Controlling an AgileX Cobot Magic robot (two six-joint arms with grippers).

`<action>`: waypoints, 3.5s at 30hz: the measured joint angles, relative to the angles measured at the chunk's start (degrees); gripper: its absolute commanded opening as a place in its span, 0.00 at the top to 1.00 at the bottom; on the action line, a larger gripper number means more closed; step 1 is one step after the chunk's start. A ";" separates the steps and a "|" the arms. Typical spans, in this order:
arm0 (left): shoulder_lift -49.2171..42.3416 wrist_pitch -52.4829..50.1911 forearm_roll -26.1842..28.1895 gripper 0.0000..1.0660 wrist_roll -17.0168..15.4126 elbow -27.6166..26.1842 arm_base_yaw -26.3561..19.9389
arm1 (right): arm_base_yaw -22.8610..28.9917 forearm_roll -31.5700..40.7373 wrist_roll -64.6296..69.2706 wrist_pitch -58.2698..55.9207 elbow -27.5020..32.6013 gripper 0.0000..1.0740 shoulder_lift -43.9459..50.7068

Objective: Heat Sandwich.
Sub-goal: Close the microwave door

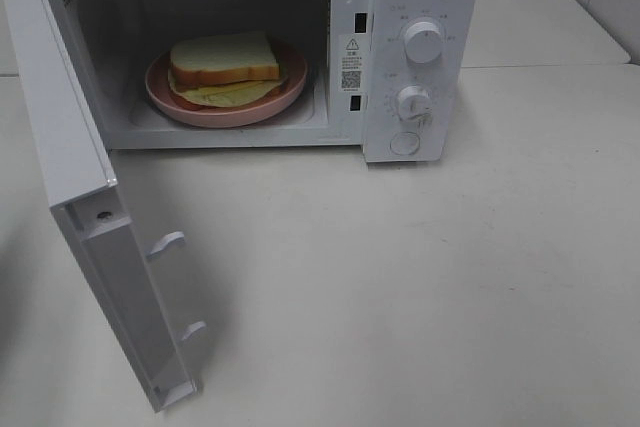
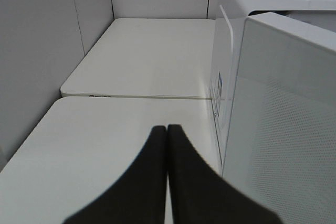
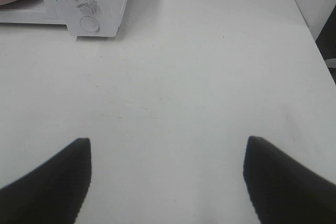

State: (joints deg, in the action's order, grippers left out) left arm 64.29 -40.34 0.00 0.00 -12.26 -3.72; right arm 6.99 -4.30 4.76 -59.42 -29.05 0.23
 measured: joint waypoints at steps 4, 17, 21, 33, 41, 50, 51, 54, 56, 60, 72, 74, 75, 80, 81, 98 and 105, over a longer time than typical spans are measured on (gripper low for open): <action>5.84 -5.67 -0.46 1.00 -1.09 0.00 0.00 | 0.00 0.00 0.00 0.00 0.00 0.29 0.00; 21.89 -20.57 -17.53 1.00 -8.31 -1.38 0.57 | 0.00 0.00 0.00 0.00 0.00 0.29 0.00; 23.55 -21.49 -19.02 1.00 -8.59 -1.95 4.01 | 0.00 0.00 0.00 0.00 0.00 0.29 0.00; 25.78 -21.94 -11.29 1.00 -4.30 -1.95 14.78 | 0.00 0.00 0.00 0.00 0.00 0.29 0.00; 28.76 -22.52 -3.61 1.00 -2.86 -2.86 21.43 | 0.00 0.00 0.00 0.00 0.00 0.29 0.00; 31.46 -22.17 6.25 1.00 0.00 -6.99 28.82 | 0.00 0.00 0.00 0.00 0.00 0.29 0.00; 31.80 -22.17 7.22 1.00 0.69 -7.68 29.56 | 0.00 0.00 0.00 0.00 0.00 0.29 0.00; 32.83 -22.00 9.34 1.00 1.26 -9.51 31.46 | 0.00 0.00 0.00 0.00 0.00 0.29 0.00; 33.58 -21.94 10.43 1.00 1.38 -10.83 32.43 | 0.00 0.00 0.00 0.00 0.00 0.29 0.00; 34.89 -20.23 13.12 1.00 1.43 -13.35 34.32 | 0.00 0.00 0.00 0.00 0.00 0.29 0.00; 39.08 -16.90 18.96 1.00 4.41 -22.40 38.16 | 0.00 0.00 0.00 0.00 0.00 0.29 0.00; 39.59 -15.30 20.40 1.00 4.98 -24.06 38.56 | 0.00 0.00 0.00 0.00 0.00 0.29 0.00; 39.59 -15.30 20.40 1.00 4.98 -24.06 38.56 | 0.00 0.00 0.00 0.00 0.00 0.29 0.00; 40.62 -13.75 23.15 1.00 6.82 -27.62 39.53 | 0.00 0.00 0.00 0.00 0.00 0.29 0.00; 41.20 -13.24 23.72 1.00 7.51 -29.28 39.99 | 0.00 0.00 0.00 0.00 0.00 0.29 0.00; 48.13 -8.82 31.40 1.00 14.50 -41.71 45.15 | 0.00 0.00 0.00 0.00 0.00 0.29 0.00; 50.08 -6.42 32.20 1.00 17.07 -45.61 45.72 | 0.00 0.00 0.00 0.00 0.00 0.29 0.00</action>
State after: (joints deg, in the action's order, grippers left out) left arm 114.36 -46.75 32.20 17.07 -57.87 42.00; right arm 6.99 -4.30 4.76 -59.42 -29.05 0.23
